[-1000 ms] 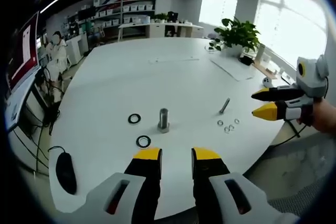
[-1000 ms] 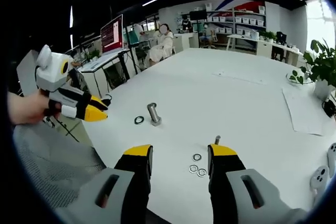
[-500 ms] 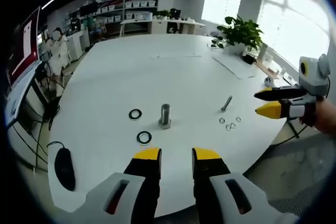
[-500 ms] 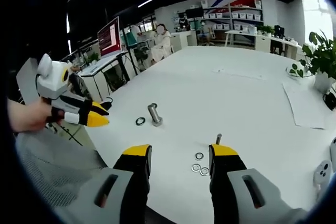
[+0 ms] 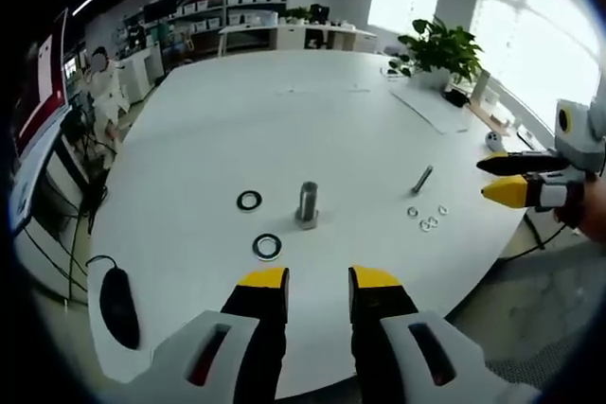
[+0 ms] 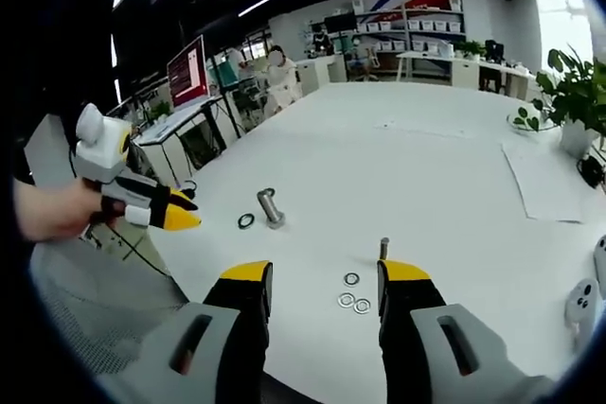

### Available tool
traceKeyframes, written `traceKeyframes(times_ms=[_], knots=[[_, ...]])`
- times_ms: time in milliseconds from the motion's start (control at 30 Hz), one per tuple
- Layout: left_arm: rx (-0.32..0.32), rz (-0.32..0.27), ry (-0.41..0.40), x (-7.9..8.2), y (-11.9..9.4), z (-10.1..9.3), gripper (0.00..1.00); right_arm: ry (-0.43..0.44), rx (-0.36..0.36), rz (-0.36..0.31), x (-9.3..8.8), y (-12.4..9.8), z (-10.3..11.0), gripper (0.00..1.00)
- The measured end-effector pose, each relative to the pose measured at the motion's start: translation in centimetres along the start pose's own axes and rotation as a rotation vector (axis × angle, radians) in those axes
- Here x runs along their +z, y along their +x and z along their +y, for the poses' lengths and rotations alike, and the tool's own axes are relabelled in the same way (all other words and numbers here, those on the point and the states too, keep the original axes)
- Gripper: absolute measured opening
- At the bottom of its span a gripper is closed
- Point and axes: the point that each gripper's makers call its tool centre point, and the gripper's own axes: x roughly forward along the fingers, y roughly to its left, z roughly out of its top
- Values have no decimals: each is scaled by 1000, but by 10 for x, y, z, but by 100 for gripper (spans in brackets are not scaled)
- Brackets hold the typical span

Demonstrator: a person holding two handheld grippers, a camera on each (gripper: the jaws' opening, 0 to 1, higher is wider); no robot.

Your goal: Place the washer onto the threaded stud by aligning its center hole with the stud, sliding it down to the base, and recovering from edge contact or off-axis alignment until the washer reaches the visible bottom stop.

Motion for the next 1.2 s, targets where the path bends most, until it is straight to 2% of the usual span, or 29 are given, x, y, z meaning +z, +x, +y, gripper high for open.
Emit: traceKeyframes(times_ms=[200,467,767,1200], knots=[[4,10,-20,4,8,6,24,10,-12,20,-4,0,-3,47],[10,30,-36,4,16,14,24,36,-37,76,-19,1,-11,48],[11,56,-19,5,22,22,26,46,-33,101,-25,3,-9,48],[-21,182,71,-7,48,28,31,41,-25,127,-32,4,-8,49]])
